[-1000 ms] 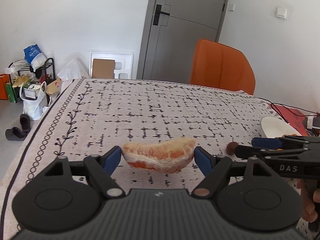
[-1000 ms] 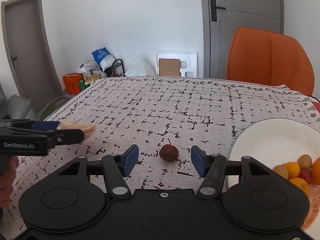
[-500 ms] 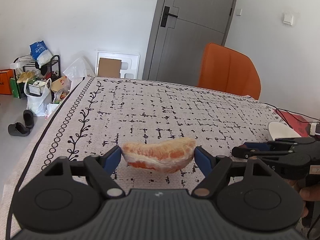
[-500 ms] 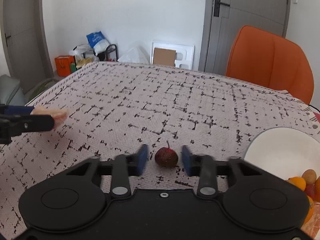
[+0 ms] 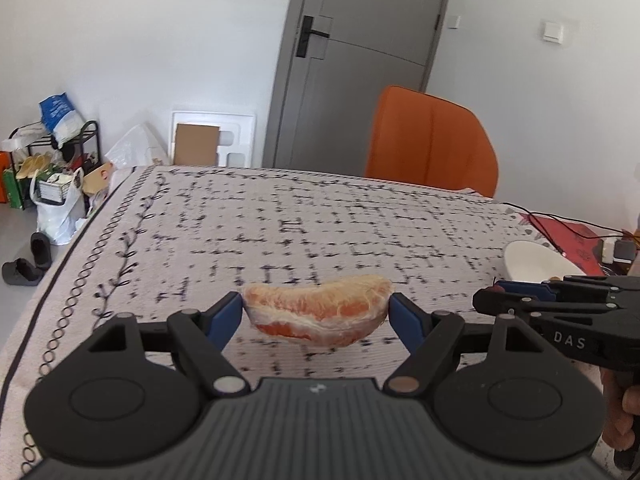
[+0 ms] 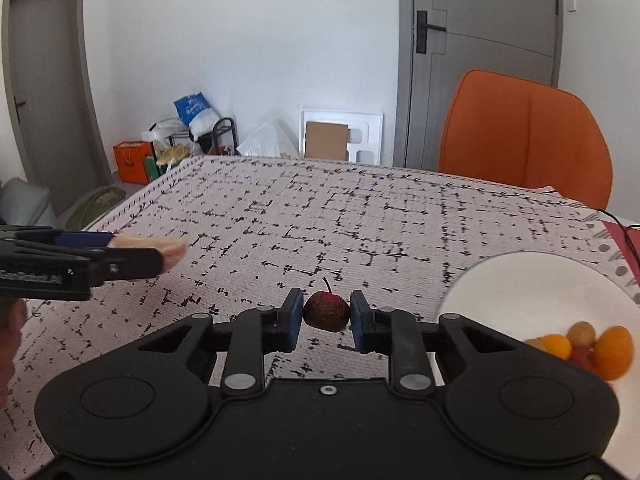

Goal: Organize fruits
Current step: 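Carry the pomelo segment and dark red fruit into the white bowl and open both tools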

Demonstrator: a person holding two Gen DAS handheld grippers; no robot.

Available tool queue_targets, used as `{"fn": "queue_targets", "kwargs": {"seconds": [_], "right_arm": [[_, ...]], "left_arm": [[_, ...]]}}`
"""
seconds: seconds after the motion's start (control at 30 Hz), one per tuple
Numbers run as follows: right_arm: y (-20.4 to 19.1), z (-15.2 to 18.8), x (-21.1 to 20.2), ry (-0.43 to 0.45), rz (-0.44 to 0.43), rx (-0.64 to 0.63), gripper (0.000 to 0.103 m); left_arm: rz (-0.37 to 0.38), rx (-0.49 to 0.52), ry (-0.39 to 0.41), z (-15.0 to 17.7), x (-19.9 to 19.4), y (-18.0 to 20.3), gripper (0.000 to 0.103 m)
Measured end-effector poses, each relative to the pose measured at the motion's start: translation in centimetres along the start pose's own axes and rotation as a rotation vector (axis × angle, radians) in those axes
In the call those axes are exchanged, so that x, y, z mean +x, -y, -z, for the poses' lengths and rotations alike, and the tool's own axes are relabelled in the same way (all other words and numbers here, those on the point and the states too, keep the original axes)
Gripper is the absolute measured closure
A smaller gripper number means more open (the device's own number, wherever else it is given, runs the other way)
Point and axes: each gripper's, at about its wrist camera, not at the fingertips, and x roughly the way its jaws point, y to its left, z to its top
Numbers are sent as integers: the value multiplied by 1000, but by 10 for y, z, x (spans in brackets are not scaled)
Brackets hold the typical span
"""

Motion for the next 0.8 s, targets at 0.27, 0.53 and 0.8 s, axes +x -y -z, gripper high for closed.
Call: {"fn": "queue_targets", "kwargs": {"seconds": [0.27,0.53,0.8], "right_arm": [[19,8,-30,39,25,39,79],[40,19,-50,56,58,84,79],[62,34,-65,61,92,127,79]], "left_arm": [[50,36,2,0,1,31,25],[84,71,2,-1,3,59,25],[118,104,-2,-1,7,85,25]]}}
